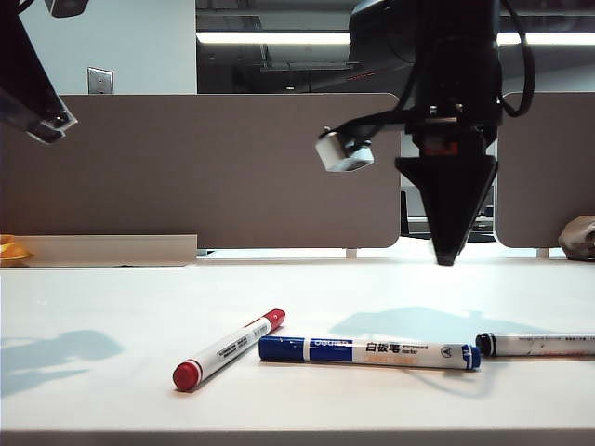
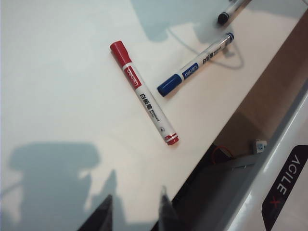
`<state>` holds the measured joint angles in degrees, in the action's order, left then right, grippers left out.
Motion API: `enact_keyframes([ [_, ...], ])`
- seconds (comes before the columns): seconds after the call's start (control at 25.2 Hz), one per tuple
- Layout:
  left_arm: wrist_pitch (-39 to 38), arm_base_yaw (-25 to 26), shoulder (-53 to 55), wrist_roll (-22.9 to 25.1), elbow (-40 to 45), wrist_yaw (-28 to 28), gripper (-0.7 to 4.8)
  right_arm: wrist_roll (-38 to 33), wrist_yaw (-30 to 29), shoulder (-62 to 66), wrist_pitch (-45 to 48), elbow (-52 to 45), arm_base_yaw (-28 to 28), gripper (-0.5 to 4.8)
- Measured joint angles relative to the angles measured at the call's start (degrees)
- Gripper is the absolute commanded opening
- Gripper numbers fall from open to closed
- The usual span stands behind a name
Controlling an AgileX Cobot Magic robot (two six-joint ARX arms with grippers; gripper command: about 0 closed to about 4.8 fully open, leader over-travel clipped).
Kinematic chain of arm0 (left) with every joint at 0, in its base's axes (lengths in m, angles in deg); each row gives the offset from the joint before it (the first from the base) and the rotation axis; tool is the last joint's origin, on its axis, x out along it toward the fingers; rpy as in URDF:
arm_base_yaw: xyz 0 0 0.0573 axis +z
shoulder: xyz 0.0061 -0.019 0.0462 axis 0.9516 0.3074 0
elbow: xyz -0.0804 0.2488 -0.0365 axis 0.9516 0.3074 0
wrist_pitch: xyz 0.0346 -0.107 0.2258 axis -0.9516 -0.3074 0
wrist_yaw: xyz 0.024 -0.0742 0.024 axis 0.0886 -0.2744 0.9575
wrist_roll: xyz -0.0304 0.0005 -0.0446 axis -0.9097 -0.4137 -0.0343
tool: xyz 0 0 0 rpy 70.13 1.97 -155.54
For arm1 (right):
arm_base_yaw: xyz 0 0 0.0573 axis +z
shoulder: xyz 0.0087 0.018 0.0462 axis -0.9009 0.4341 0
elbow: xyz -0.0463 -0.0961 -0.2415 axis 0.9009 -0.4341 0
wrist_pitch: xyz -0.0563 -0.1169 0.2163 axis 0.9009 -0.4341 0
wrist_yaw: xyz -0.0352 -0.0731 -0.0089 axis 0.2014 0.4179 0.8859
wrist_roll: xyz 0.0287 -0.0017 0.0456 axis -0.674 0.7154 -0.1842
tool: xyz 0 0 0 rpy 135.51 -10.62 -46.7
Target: Pick up the markers one by one and line them up horizontally in a straight line on the table.
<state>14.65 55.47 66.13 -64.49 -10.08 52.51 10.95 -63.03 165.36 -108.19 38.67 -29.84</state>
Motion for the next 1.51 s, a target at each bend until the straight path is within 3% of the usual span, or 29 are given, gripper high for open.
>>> enact_keyframes([
  [0.08, -0.02, 0.0, 0.02, 0.0, 0.0, -0.04, 1.23, -0.57, 4.46, 0.0, 2.86, 0.02, -0.04, 1.84],
  [0.12, -0.02, 0.0, 0.0, -0.02, 0.0, -0.09, 1.23, -0.76, 5.73, 0.02, 3.61, 0.02, -0.04, 1.39],
  [0.4, -0.04, 0.0, -1.05, 0.0, 0.0, -0.44, 1.23, -3.96, 6.84, 2.58, 3.3, -1.22, -2.91, 1.35],
  [0.52, -0.04, 0.0, -1.05, -0.02, 0.0, -0.66, 1.23, -4.04, 6.19, 2.89, 3.15, -2.84, -2.78, 1.36],
  [0.63, -0.07, 0.0, -1.05, 0.0, 0.0, -0.68, 1.23, -5.29, 0.68, 2.89, 4.02, -2.84, -2.14, 1.4],
  [0.75, -0.04, 0.0, -1.05, 0.0, 0.02, -0.66, 1.22, -6.32, -0.81, 2.89, 4.81, -2.82, 0.81, 1.81],
  [0.83, -0.04, 0.0, -1.05, 0.0, 0.02, -0.68, 1.22, -6.43, -1.18, 2.89, 5.64, -2.69, 3.56, 1.81],
  [1.03, 0.22, 0.0, 0.24, -0.24, 1.4, -0.7, 1.22, -6.95, -0.98, 2.93, 8.44, 3.74, 7.21, 1.81],
  [1.23, 3.45, -0.68, 5.64, -2.8, 1.95, -1.07, 1.22, -8.07, -0.7, 2.78, 2.14, 15.52, 7.87, 1.81],
  [1.51, 7.1, -9.22, 17.11, -2.82, 1.95, 3.8, 1.22, -10.12, -0.68, -5.81, -1.57, 23.74, 8.17, 1.81],
])
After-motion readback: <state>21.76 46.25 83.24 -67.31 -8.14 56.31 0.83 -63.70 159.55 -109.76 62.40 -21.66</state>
